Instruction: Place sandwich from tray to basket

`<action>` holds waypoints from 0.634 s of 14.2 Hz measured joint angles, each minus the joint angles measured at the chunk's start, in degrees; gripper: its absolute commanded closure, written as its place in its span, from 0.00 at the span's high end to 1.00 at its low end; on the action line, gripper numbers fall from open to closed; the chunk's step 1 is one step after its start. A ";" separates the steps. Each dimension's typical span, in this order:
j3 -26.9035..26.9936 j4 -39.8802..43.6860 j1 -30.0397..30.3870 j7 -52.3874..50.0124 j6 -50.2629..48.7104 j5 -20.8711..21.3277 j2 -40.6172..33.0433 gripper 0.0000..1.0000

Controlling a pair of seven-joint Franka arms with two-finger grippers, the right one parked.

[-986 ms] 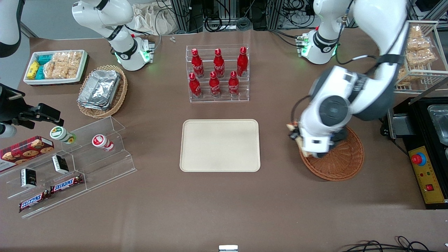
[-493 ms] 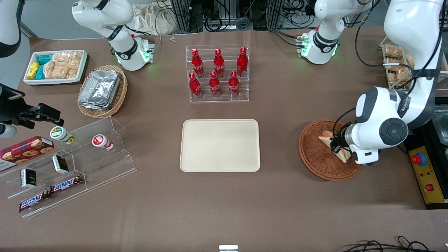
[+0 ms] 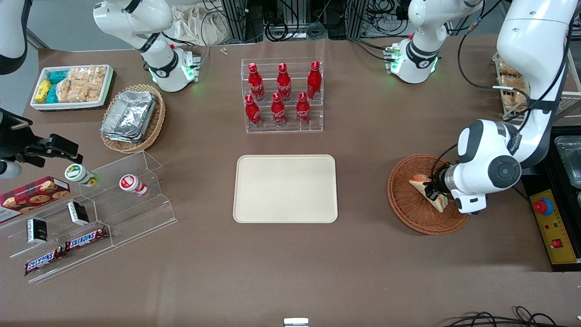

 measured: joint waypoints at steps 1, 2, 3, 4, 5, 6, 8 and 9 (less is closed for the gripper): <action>-0.11 0.11 0.00 0.00 0.00 0.00 -0.04 1.00; -0.24 0.33 -0.01 0.01 -0.01 0.01 -0.22 1.00; -0.34 0.65 -0.01 0.13 -0.27 0.02 -0.71 1.00; -0.42 1.05 -0.01 0.91 -1.26 0.05 -1.65 1.00; -0.51 1.84 -0.01 2.98 -3.51 0.04 -3.01 1.00; -0.56 3.12 0.00 6.31 -6.89 -0.01 -4.81 1.00; -0.57 6.25 0.03 13.58 -13.33 -1.20 -8.96 1.00; -0.56 7.77 0.06 17.59 -15.56 -2.52 -11.05 1.00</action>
